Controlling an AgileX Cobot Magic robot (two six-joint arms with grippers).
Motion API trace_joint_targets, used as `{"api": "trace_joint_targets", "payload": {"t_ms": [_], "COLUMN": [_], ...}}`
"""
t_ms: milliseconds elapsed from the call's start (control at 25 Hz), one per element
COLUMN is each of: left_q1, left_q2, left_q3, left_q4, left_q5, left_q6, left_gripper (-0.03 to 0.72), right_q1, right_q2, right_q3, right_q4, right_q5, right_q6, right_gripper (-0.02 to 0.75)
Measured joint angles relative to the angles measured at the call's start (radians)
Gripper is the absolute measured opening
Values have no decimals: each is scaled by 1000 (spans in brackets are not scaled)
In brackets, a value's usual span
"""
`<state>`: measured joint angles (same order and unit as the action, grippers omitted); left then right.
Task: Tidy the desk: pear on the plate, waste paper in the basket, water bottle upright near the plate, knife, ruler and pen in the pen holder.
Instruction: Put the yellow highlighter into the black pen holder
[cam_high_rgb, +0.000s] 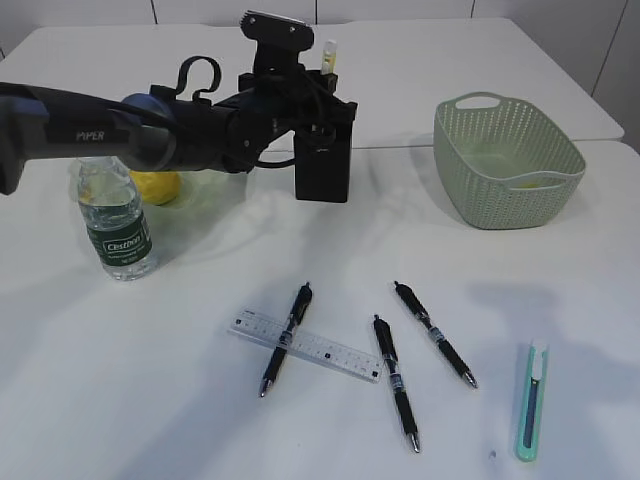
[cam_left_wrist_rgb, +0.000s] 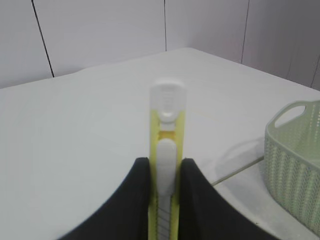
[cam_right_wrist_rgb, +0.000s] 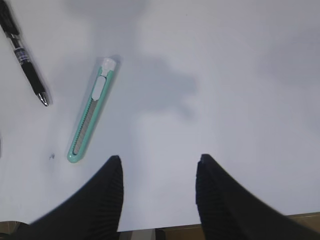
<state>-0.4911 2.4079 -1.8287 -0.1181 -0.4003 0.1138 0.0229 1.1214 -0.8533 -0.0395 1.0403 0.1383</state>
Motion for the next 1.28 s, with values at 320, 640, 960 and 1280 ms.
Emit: {"api": "trace_joint_targets", "payload": {"t_ms": [320, 640, 960, 1280], "left_q1": [0, 0, 0, 0], "left_q2": [5, 22, 22, 22], "left_q3": [0, 0, 0, 0], "left_q4": [0, 0, 0, 2], "left_q5": [16, 33, 38, 38], "left_q6": [0, 0, 0, 0], "left_gripper": [97, 97, 97, 97], "right_q1": [0, 0, 0, 0], "right_q2": [0, 0, 0, 0], "right_q3": [0, 0, 0, 0], "right_q4": [0, 0, 0, 0], "right_q5": [0, 0, 0, 0], "right_q6": [0, 0, 0, 0], "right_gripper": [386, 386, 386, 386]}}
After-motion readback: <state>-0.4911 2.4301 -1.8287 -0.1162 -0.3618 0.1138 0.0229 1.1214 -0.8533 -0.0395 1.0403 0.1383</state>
